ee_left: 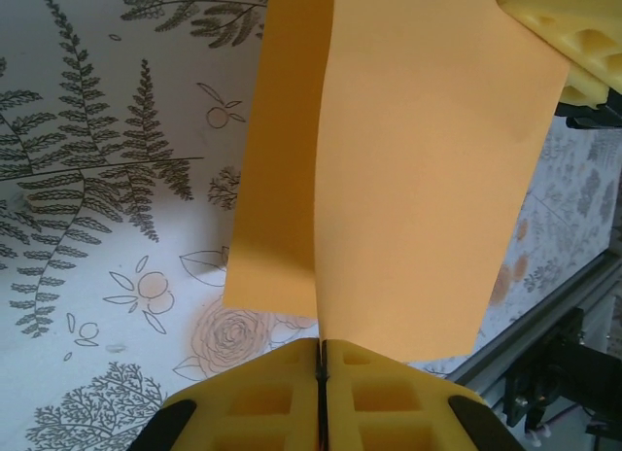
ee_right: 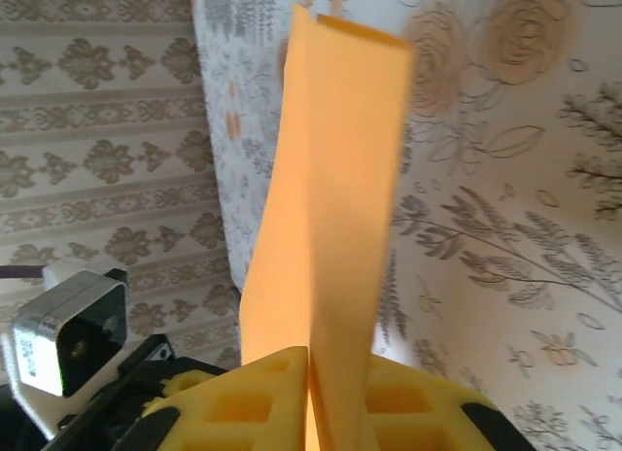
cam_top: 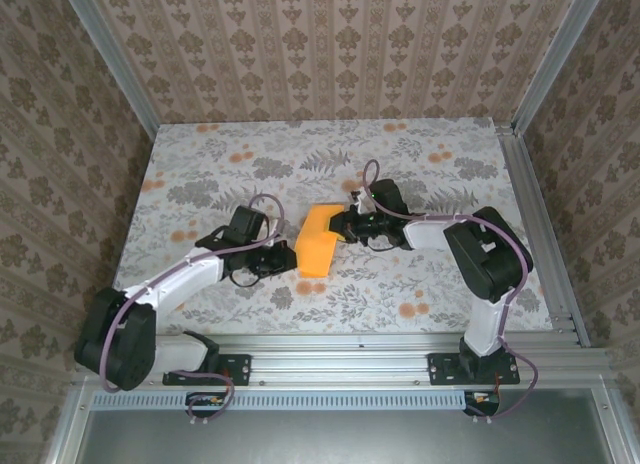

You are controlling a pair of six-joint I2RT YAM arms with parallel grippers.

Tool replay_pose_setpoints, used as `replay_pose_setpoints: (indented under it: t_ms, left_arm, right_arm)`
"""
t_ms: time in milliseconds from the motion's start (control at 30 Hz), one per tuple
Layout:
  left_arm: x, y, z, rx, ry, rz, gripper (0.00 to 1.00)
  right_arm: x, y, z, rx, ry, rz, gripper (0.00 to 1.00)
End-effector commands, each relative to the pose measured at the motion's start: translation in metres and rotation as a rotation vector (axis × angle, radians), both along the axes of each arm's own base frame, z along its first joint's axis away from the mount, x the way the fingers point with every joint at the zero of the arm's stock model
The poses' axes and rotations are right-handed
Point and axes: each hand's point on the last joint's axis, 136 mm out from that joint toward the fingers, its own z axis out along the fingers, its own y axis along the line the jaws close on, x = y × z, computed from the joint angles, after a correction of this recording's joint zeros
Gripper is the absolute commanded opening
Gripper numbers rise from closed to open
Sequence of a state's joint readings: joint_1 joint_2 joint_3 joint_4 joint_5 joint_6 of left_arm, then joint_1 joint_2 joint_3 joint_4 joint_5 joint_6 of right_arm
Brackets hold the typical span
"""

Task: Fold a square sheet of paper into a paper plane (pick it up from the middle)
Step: Place the paper at the center of the table, then fold the triangle a second time at the center of the table.

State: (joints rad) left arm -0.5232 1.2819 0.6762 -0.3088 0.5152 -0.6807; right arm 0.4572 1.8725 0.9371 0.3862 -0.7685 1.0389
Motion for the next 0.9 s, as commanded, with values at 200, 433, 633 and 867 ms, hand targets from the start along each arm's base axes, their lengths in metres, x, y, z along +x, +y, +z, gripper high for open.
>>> replay_pose_setpoints:
  t_ms: [200, 433, 633, 867]
  left_arm:
    - [-0.002, -0.006, -0.017, 0.062, 0.012, 0.045, 0.08]
    - [-0.002, -0.011, -0.027, 0.096, 0.021, 0.08, 0.07]
    - [-0.003, -0.017, -0.034, 0.111, 0.027, 0.109, 0.07]
    - [-0.005, -0.033, -0.037, 0.1, 0.038, 0.099, 0.07]
  right_arm:
    - [-0.007, -0.014, -0.022, -0.202, -0.014, 0.066, 0.33]
    - [-0.019, -0.045, -0.028, -0.399, 0.011, 0.097, 0.47]
    - [-0.021, -0.068, -0.013, -0.464, -0.016, 0.07, 0.55]
    - [-0.026, -0.056, 0.006, -0.359, -0.061, 0.023, 0.49]
